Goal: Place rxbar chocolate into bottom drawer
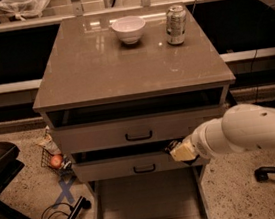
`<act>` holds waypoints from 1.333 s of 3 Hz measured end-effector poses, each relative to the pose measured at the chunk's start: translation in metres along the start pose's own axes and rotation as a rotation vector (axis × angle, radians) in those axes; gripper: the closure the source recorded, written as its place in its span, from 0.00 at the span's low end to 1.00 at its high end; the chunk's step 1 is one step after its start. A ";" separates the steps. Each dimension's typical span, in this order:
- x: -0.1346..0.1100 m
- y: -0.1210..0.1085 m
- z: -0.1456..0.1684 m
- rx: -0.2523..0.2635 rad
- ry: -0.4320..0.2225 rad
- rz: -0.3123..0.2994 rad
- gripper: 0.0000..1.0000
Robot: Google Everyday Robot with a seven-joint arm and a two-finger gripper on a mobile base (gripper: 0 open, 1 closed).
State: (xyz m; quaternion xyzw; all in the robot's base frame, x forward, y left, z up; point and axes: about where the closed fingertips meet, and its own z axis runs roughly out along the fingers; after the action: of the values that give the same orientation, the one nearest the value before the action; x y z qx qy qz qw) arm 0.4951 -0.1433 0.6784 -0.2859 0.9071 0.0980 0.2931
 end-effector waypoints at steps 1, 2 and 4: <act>0.055 0.032 0.027 -0.096 0.001 -0.030 1.00; 0.074 0.043 0.038 -0.142 -0.045 -0.085 1.00; 0.088 0.033 0.039 -0.133 -0.051 -0.039 1.00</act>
Offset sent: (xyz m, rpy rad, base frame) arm -0.0432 -0.0923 -0.1668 0.2025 0.0049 -0.0279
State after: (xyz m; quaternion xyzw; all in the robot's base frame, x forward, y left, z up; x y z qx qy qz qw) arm 0.4363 -0.1435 0.5958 -0.3197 0.8850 0.1596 0.2985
